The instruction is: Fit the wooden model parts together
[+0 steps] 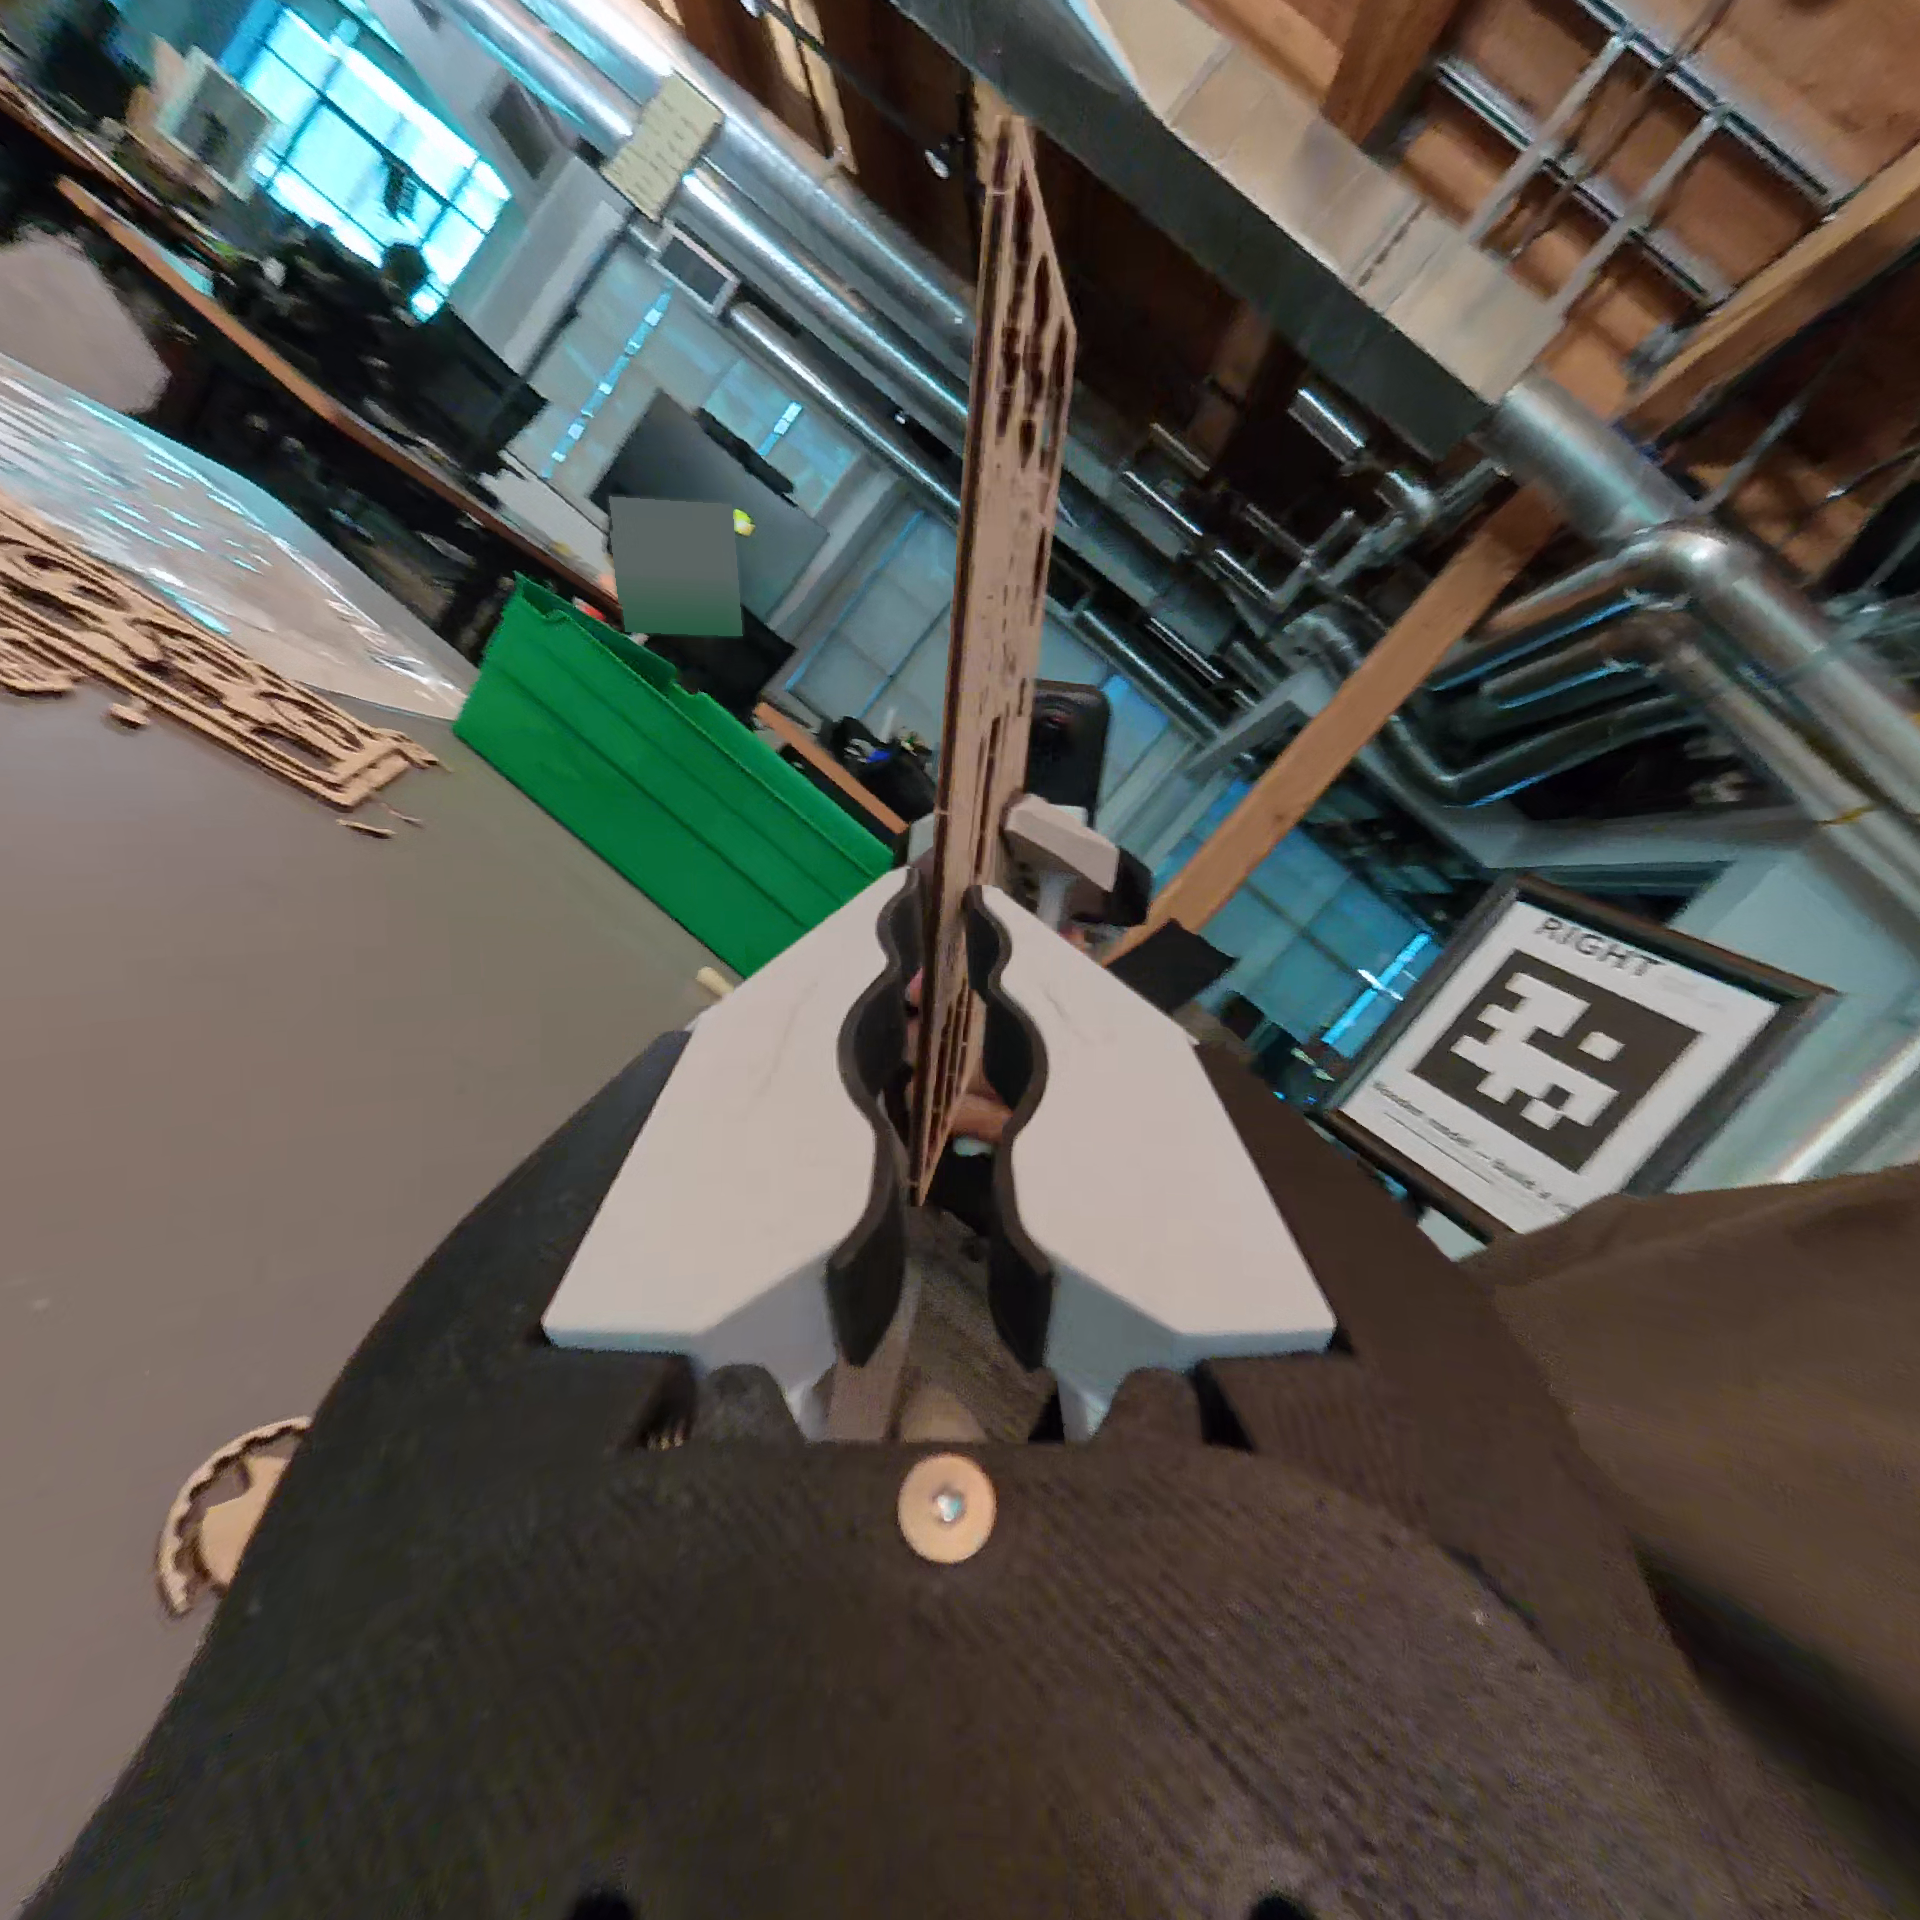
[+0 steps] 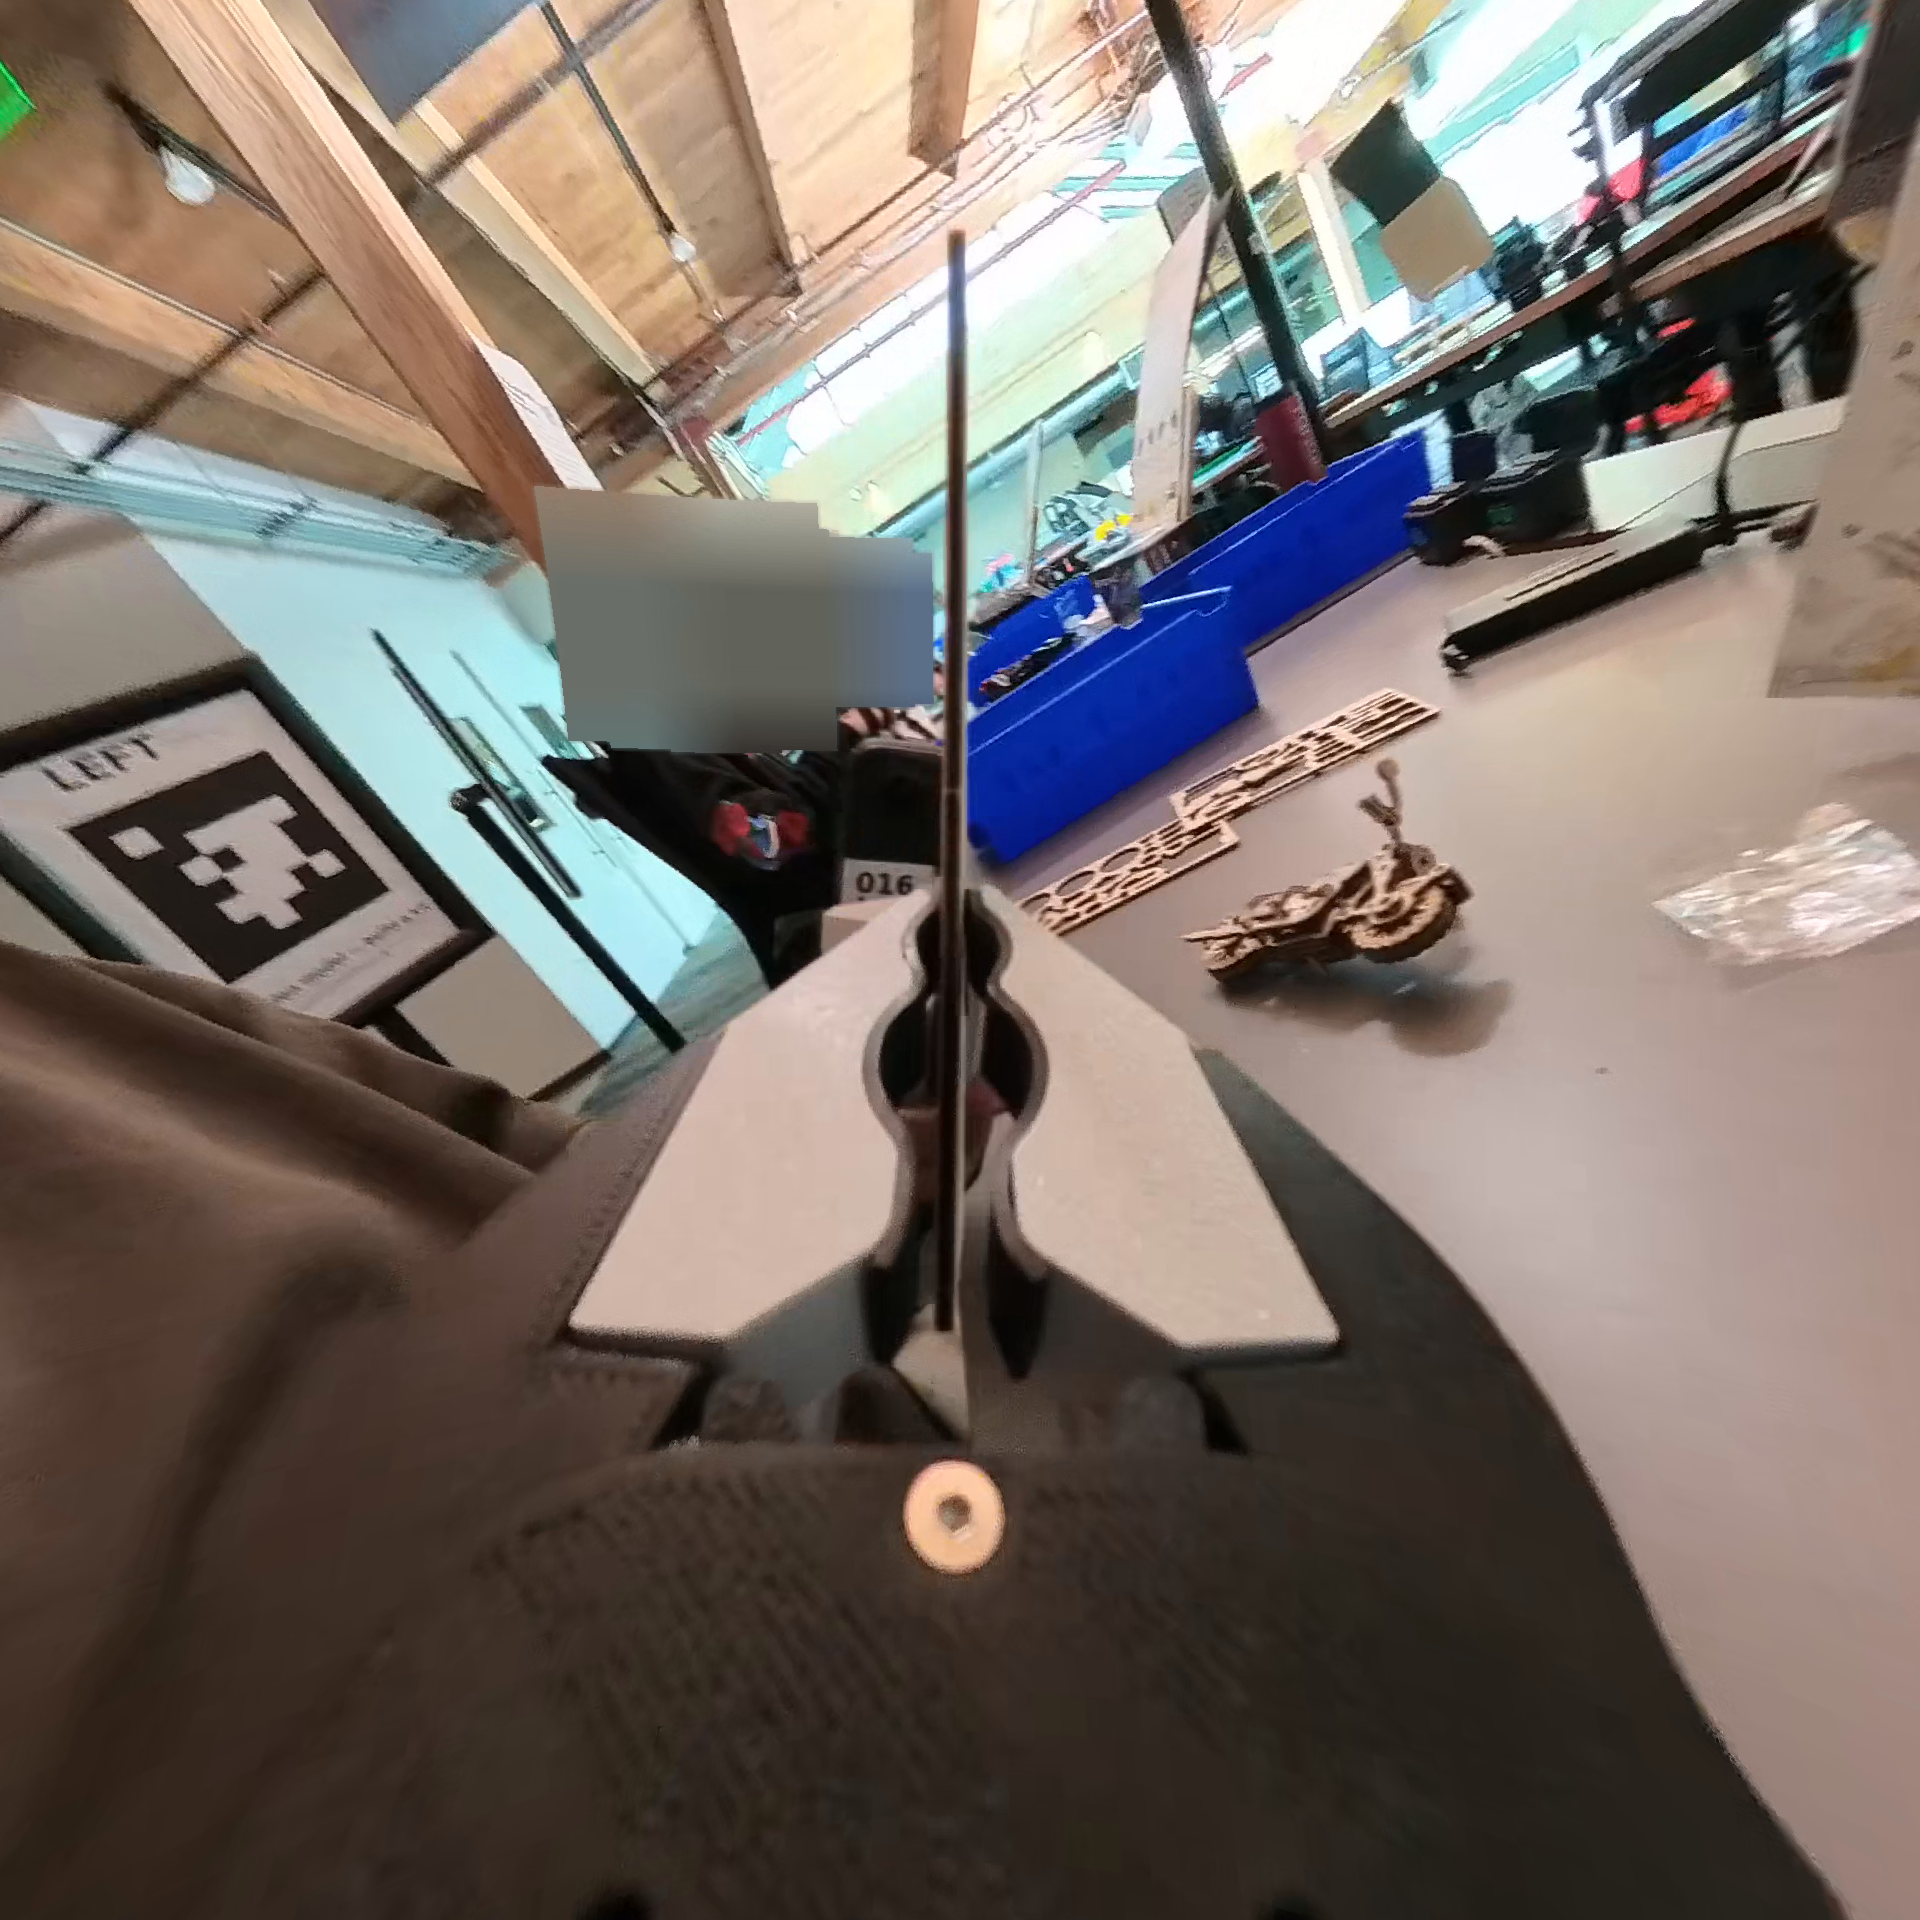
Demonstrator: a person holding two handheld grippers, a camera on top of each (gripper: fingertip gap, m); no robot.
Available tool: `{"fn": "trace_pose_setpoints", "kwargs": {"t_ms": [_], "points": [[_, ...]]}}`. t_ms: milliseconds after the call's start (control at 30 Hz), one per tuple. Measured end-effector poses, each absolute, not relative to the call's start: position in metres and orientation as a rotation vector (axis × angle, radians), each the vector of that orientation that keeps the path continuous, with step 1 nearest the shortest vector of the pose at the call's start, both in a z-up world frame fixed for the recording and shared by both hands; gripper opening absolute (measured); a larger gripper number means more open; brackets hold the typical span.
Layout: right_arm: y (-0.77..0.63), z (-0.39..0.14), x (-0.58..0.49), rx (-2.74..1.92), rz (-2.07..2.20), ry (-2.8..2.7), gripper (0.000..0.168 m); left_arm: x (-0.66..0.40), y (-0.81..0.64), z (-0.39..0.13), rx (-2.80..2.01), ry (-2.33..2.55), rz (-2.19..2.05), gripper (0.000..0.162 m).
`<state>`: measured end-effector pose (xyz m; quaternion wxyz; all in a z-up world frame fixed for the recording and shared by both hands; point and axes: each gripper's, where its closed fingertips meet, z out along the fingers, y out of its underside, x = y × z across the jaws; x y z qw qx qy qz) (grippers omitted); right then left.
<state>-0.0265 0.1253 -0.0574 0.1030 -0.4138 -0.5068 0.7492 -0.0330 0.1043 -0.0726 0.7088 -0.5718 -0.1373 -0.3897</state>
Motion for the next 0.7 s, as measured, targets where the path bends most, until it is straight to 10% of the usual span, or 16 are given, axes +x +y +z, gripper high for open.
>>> {"fn": "trace_pose_setpoints", "kwargs": {"t_ms": [700], "points": [[0.117, -0.064, -0.028, -1.218, 2.039, -1.594, 0.001, -0.048, 0.101, -0.069, -1.315, -0.303, -0.601, 0.01]]}}
